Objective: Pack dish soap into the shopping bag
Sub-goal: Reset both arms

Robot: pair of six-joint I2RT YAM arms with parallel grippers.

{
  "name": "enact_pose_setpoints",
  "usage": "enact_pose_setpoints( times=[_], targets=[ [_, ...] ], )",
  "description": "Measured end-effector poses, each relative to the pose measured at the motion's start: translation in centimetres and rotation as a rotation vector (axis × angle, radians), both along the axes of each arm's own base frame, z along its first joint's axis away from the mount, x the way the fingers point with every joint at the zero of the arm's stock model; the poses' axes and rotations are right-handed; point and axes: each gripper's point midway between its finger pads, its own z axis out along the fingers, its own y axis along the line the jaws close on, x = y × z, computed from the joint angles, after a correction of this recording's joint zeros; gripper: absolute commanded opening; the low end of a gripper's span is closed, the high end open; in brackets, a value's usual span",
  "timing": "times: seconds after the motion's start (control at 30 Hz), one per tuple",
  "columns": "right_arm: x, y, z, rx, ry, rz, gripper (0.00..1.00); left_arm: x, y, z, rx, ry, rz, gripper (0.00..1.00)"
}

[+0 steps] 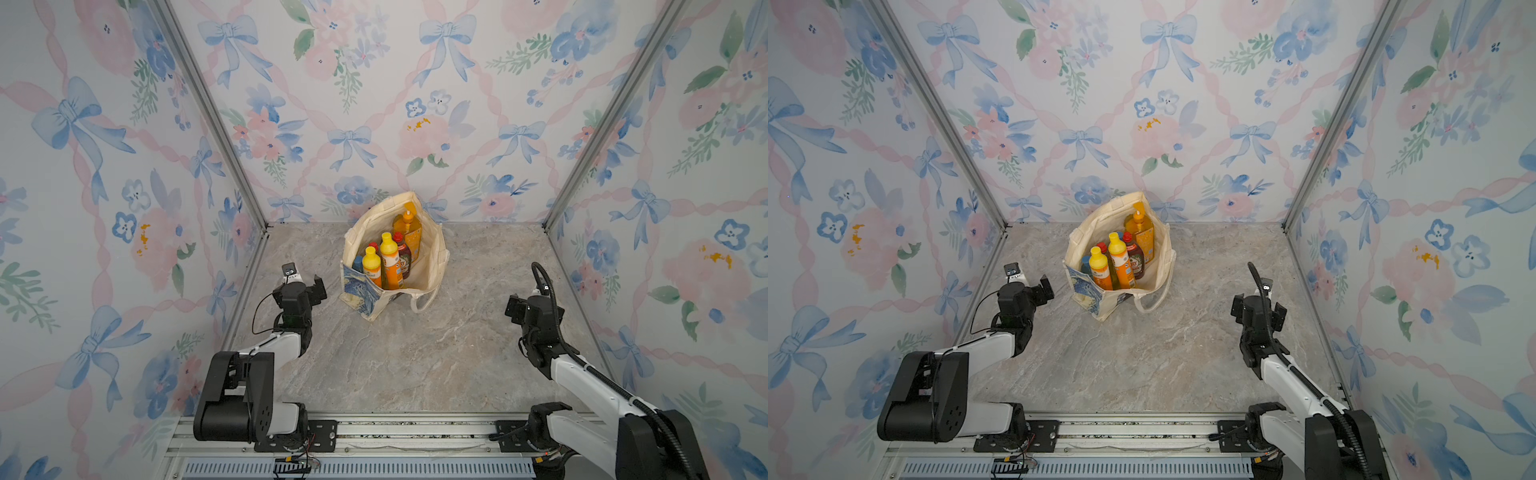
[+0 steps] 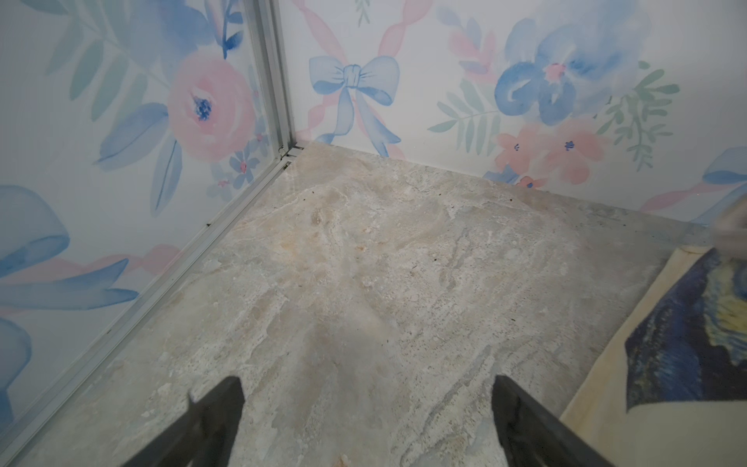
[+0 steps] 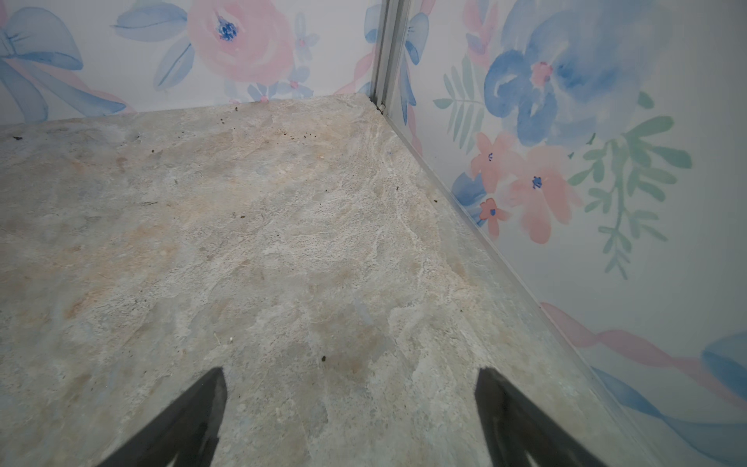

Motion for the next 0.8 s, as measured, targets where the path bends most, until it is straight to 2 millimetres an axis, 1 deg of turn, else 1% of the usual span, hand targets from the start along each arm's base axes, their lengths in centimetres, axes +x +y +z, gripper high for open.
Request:
enact_pose_setpoints(
  times=[0.1, 0.17, 0.27, 0.33, 0.4, 0.47, 0.53, 0.63, 0.7, 0.8],
  targets=[
    [0.7, -0.1, 0.0, 0.003, -0.024, 0.003, 0.96, 0.2, -0.7, 0.7, 0.02, -0.028, -0.05, 0.98],
    [1.1, 0.1, -0.1, 0.006, -0.032, 0.014, 0.97, -0.3, -0.8, 0.5, 0.037, -0.026, -0.065, 0.98],
    [1.9, 0.4, -0.5, 0.017, -0.041, 0.03, 0.97, -1.9, -0.8, -0.7, 0.055, -0.004, -0.069, 0.98],
    [2.4, 0.8, -0.9, 0.028, -0.052, 0.045, 0.97, -3.0, -0.7, -1.9, 0.058, 0.017, -0.068, 0.98],
    [2.7, 1.0, -1.3, 0.034, -0.058, 0.059, 0.97, -3.7, -0.7, -2.9, 0.058, 0.031, -0.069, 0.98],
    [3.0, 1.3, -1.9, 0.037, -0.051, 0.074, 0.97, -3.6, -0.8, -3.5, 0.057, 0.035, -0.075, 0.98],
    [3.2, 1.8, -2.2, 0.034, -0.041, 0.105, 0.97, -2.9, -1.0, -3.7, 0.067, 0.034, -0.088, 0.98],
    [3.6, 2.4, -1.5, 0.02, -0.081, 0.155, 0.97, -1.8, -1.3, -4.2, 0.077, 0.025, -0.107, 0.98],
    [3.6, 2.7, -1.1, 0.009, -0.111, 0.178, 0.96, -1.8, -1.3, -4.7, 0.08, 0.025, -0.113, 0.98],
    [3.9, 2.9, -1.5, -0.004, -0.122, 0.199, 0.97, -2.2, -1.2, -4.7, 0.081, -0.001, -0.113, 0.98]
  ],
)
